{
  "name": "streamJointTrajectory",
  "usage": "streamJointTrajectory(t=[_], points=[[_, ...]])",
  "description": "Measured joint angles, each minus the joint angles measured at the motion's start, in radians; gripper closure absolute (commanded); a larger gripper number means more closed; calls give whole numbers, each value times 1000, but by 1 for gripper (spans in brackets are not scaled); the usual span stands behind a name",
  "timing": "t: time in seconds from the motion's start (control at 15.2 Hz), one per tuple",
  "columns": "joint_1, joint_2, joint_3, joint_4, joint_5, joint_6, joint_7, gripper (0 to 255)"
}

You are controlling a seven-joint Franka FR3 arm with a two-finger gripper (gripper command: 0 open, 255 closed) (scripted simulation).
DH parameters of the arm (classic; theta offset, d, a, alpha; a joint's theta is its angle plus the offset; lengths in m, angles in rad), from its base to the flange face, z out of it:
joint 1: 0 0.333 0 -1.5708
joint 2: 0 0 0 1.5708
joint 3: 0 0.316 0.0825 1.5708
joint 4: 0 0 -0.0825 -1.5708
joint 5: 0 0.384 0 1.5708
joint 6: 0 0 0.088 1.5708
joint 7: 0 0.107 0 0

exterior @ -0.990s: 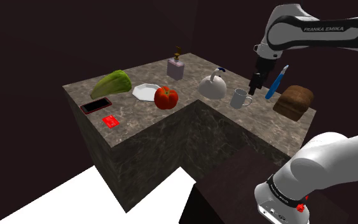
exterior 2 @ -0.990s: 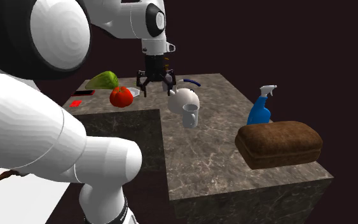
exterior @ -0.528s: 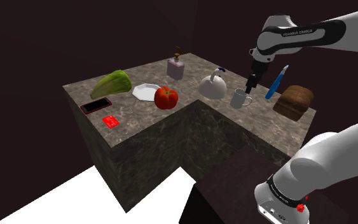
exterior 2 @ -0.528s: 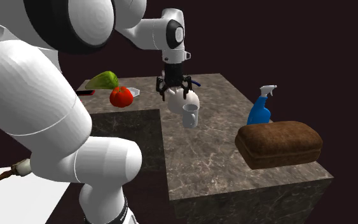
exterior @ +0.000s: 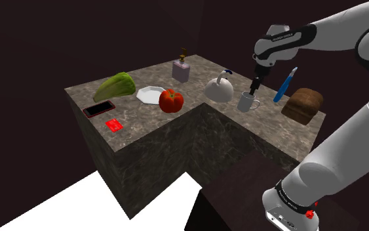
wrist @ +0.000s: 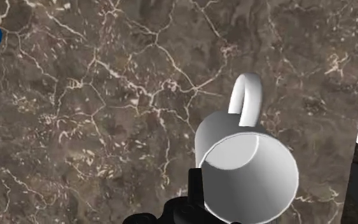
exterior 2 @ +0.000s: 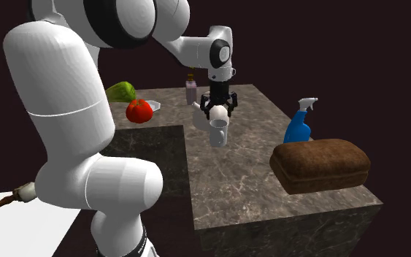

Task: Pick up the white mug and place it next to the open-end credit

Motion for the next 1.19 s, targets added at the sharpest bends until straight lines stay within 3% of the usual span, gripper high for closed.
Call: streamJointTrajectory(t=[0.33,0.79,1.19], points=[[-29,162,-22,98,93,59,-129,0],[-37,215,-16,67,125,138,-152,0],[-39,222,-15,64,130,148,-156,0]])
